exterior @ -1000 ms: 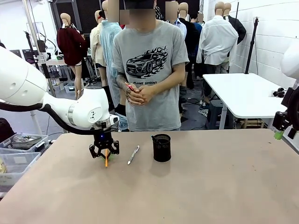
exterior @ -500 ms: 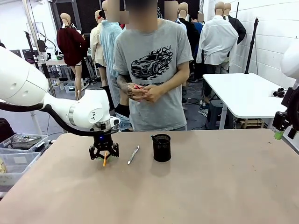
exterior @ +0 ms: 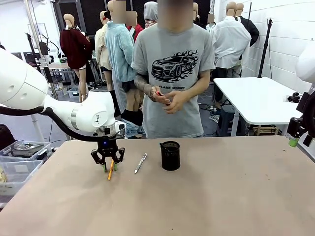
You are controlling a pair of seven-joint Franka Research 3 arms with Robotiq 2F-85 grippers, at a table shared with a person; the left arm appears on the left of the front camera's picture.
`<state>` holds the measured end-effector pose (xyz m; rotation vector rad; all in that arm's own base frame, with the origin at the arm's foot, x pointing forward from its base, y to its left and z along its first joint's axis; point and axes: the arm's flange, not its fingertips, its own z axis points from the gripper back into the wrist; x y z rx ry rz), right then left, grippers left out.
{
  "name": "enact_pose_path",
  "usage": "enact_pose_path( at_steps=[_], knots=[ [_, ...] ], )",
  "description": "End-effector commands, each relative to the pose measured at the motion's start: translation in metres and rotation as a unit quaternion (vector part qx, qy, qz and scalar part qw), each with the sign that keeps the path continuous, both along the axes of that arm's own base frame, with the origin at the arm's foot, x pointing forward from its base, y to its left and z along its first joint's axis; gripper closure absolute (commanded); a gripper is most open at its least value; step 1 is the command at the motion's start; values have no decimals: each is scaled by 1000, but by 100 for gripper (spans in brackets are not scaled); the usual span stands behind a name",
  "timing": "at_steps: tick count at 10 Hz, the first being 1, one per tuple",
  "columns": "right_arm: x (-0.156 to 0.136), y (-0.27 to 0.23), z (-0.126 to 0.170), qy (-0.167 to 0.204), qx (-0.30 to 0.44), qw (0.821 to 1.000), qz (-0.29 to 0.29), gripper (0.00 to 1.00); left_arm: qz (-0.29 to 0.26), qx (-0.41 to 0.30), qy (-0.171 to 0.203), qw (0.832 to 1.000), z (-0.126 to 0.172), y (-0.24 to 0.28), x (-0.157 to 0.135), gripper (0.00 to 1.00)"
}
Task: Place the pens into the pen holder.
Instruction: Pick up a writing instrument from the table and place it into the Pen holder.
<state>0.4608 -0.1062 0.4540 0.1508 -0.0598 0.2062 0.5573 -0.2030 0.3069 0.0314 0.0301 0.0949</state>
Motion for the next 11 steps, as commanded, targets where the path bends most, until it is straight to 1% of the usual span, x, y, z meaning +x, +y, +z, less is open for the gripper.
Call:
enact_pose_path(
  at_steps=[1,3,4,5,7,8,9,11],
  knots=[
    [1,0,0,-2,-4,1000,0,38,-11,-21,13,1000,-2,6,-3,32],
    [1,0,0,-2,-4,1000,0,38,-19,-72,34,997,-4,11,-1,32],
    [1,0,0,-2,-4,1000,0,38,-26,-81,32,996,-3,12,-1,36],
    [1,0,0,-2,-4,1000,0,38,-33,-89,32,995,0,12,-2,56],
    [1,0,0,-2,-4,1000,0,38,-37,-67,29,997,1,11,-3,96],
    [1,0,0,-2,-4,1000,0,38,-39,-48,31,998,-1,11,-2,100],
    [1,0,0,-2,-4,1000,0,38,-37,-12,24,999,-5,9,-2,100],
    [1,0,0,-2,-4,1000,0,38,-38,17,21,999,-14,3,-2,100]
  ],
)
